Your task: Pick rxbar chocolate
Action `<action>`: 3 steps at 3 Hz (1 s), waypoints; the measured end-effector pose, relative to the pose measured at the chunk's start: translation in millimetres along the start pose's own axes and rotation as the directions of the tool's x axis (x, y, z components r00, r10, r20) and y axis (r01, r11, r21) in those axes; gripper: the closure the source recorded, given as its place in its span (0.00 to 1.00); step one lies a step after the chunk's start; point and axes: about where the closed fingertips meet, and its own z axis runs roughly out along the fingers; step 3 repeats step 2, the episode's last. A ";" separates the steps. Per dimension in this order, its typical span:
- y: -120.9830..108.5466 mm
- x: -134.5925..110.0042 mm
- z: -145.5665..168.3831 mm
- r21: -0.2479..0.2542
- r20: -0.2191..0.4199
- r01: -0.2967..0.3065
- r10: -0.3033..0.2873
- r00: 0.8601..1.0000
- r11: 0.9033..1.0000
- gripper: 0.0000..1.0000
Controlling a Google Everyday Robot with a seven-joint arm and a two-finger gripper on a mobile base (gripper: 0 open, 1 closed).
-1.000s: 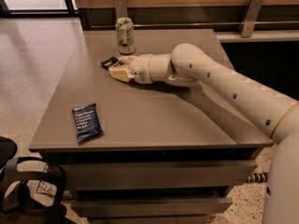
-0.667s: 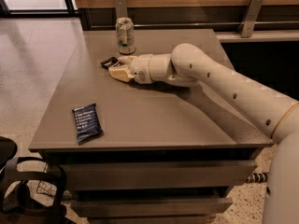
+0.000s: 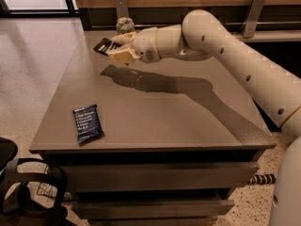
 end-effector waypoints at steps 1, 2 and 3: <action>5.6 -42.8 -19.5 -0.045 0.010 0.116 -0.115 0.993 0.992 1.00; 8.5 -66.8 -31.3 -0.070 0.031 0.184 -0.183 0.983 0.980 1.00; 8.5 -66.8 -31.3 -0.070 0.031 0.184 -0.183 0.983 0.980 1.00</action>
Offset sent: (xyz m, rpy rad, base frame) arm -0.0293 -0.0190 0.1014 -0.0289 -0.2292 0.1674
